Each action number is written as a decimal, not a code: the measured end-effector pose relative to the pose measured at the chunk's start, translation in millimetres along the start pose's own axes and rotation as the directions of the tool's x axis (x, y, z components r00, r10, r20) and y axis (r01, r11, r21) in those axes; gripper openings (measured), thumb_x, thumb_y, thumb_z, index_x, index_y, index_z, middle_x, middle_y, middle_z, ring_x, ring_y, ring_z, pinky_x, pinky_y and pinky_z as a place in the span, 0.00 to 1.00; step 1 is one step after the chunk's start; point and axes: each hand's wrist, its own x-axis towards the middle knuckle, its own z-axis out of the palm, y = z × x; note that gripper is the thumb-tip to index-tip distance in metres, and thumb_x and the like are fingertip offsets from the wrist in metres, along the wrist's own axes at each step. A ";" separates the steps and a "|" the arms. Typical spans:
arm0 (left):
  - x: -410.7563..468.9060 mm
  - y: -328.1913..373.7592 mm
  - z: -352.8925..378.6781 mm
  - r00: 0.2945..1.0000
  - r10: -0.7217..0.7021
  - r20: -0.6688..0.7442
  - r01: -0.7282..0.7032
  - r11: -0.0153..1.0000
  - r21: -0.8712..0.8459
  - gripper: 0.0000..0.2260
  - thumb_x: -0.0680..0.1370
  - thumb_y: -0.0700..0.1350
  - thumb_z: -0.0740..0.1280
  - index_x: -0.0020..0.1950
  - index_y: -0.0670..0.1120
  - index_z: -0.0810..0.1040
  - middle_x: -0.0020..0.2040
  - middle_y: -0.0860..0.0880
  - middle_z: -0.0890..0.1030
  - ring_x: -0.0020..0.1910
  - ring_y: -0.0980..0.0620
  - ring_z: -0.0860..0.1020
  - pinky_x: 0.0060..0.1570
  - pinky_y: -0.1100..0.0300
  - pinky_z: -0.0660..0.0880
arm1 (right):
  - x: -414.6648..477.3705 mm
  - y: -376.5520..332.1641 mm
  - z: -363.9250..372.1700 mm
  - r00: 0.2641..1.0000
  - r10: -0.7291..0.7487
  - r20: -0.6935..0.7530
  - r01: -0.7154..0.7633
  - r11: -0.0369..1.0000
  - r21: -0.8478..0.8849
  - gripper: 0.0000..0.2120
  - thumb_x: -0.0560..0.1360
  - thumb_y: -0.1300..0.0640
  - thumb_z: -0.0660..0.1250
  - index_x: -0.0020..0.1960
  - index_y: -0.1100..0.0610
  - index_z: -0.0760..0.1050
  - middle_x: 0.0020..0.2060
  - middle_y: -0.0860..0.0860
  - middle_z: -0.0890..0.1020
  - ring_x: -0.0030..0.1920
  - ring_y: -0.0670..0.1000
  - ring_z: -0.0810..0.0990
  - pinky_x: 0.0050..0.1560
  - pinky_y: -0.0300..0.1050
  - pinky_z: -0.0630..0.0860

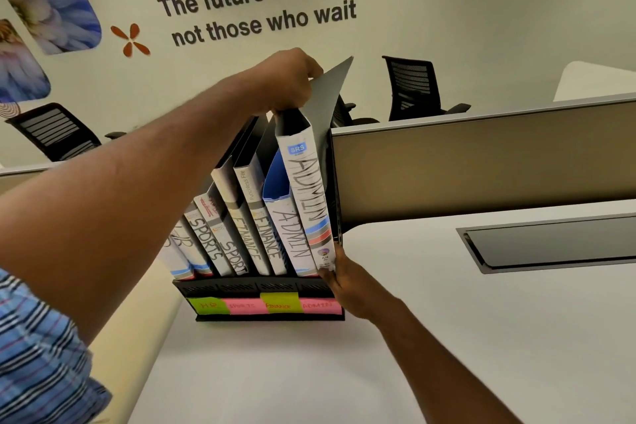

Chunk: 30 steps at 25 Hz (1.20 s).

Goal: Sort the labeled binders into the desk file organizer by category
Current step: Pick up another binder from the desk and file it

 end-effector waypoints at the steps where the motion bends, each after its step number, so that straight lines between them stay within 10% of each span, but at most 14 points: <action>1: 3.6 -0.7 1.8 1.000 0.012 0.016 -0.012 1.000 0.011 0.25 0.72 0.30 0.58 0.66 0.46 0.75 0.55 0.45 0.79 0.47 0.47 0.74 0.39 0.59 0.72 | 1.3 1.3 -6.3 0.998 -0.006 0.055 0.009 0.999 -0.051 0.23 0.80 0.43 0.54 0.72 0.34 0.51 0.70 0.39 0.70 0.68 0.42 0.69 0.66 0.38 0.65; 6: 14.4 -12.7 14.0 1.000 -0.014 -0.017 0.013 0.999 -0.036 0.21 0.71 0.29 0.59 0.62 0.41 0.77 0.57 0.42 0.80 0.50 0.45 0.76 0.47 0.55 0.74 | 3.7 6.2 -18.8 0.988 -0.039 0.149 0.067 0.980 -0.187 0.27 0.76 0.31 0.50 0.73 0.34 0.50 0.70 0.37 0.68 0.68 0.42 0.69 0.64 0.39 0.68; 12: 18.7 -13.7 28.2 0.996 -0.085 0.001 0.085 0.994 0.067 0.12 0.75 0.31 0.58 0.53 0.40 0.75 0.43 0.43 0.76 0.48 0.45 0.73 0.39 0.60 0.69 | 1.2 3.5 18.7 0.968 -0.069 -0.242 0.102 0.987 0.125 0.29 0.76 0.33 0.56 0.73 0.45 0.59 0.66 0.42 0.70 0.63 0.38 0.72 0.61 0.40 0.76; 17: 17.9 -8.2 41.2 0.994 -0.101 0.040 0.091 0.976 0.200 0.10 0.76 0.31 0.56 0.53 0.35 0.74 0.57 0.35 0.77 0.57 0.38 0.76 0.33 0.58 0.70 | 4.9 -4.8 35.9 0.916 -0.071 -0.396 0.117 0.989 0.093 0.24 0.76 0.35 0.58 0.68 0.39 0.57 0.65 0.45 0.72 0.64 0.43 0.73 0.60 0.39 0.76; 22: 16.5 -3.6 57.8 0.992 -0.094 0.085 0.065 0.953 0.297 0.09 0.77 0.34 0.58 0.54 0.35 0.74 0.33 0.46 0.68 0.51 0.41 0.77 0.34 0.60 0.67 | 3.3 -1.6 37.8 0.829 -0.084 -0.553 0.053 0.996 -0.072 0.27 0.77 0.36 0.56 0.63 0.56 0.69 0.58 0.51 0.74 0.59 0.48 0.74 0.54 0.47 0.80; 30: 3.2 -27.1 87.4 0.993 -0.100 0.057 0.078 0.950 0.302 0.06 0.77 0.38 0.58 0.49 0.39 0.73 0.45 0.42 0.73 0.44 0.43 0.71 0.43 0.54 0.68 | 4.6 -8.9 44.0 0.819 0.057 -0.571 -0.116 0.991 -0.067 0.35 0.74 0.31 0.52 0.67 0.58 0.68 0.68 0.53 0.67 0.67 0.52 0.69 0.59 0.51 0.78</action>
